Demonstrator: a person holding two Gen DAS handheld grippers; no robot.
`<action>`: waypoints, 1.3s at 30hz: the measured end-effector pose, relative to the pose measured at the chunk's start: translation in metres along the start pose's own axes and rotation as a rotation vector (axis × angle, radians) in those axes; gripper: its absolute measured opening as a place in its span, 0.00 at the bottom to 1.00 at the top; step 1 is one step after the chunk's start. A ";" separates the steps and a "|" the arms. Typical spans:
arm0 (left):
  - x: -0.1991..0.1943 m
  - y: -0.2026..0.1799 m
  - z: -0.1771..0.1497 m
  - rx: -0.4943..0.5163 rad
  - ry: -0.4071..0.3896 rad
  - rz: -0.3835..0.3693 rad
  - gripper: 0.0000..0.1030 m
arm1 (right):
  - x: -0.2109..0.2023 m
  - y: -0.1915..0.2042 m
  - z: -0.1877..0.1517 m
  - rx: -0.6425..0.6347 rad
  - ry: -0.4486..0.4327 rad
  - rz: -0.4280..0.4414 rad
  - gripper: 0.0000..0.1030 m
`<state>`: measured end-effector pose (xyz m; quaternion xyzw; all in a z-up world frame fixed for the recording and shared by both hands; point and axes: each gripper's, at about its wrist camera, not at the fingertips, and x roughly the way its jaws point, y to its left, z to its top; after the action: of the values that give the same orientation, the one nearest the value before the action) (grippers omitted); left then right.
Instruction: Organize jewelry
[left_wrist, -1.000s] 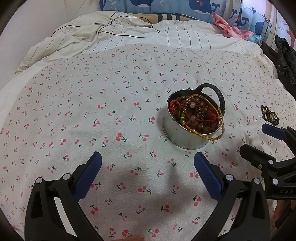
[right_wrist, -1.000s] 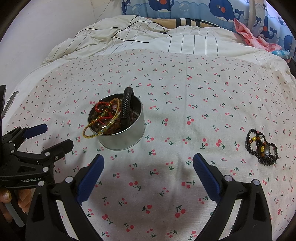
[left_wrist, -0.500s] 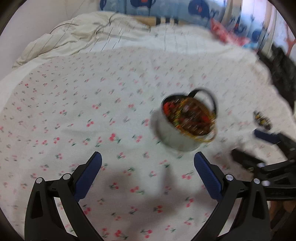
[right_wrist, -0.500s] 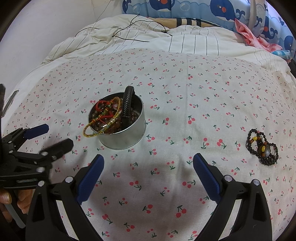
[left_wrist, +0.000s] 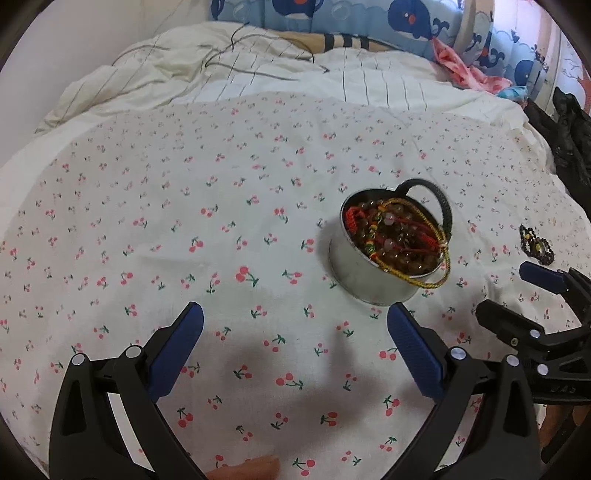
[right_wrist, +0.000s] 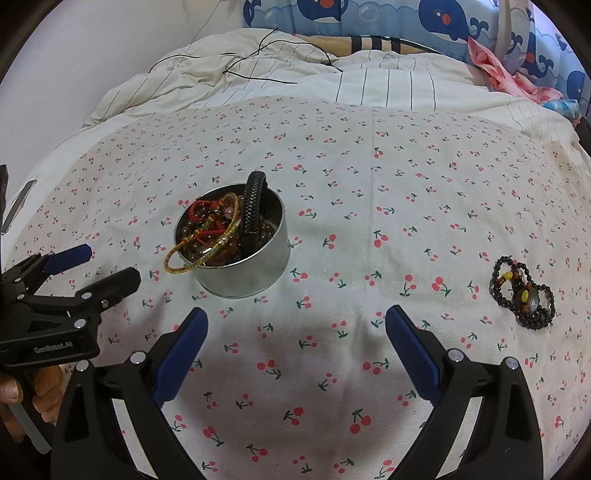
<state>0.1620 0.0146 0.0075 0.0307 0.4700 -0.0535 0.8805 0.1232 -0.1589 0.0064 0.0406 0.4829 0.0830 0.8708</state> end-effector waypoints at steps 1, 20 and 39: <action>0.000 0.000 0.000 0.000 0.005 0.004 0.93 | 0.000 0.000 0.000 0.000 0.000 0.000 0.90; 0.006 0.000 0.001 0.002 0.029 0.031 0.93 | 0.001 -0.001 0.001 -0.001 0.002 -0.001 0.90; 0.007 -0.001 0.001 0.010 0.039 0.054 0.93 | 0.001 -0.002 0.001 -0.005 0.005 -0.003 0.90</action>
<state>0.1671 0.0130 0.0022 0.0488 0.4860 -0.0313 0.8721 0.1250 -0.1610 0.0061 0.0375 0.4850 0.0832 0.8698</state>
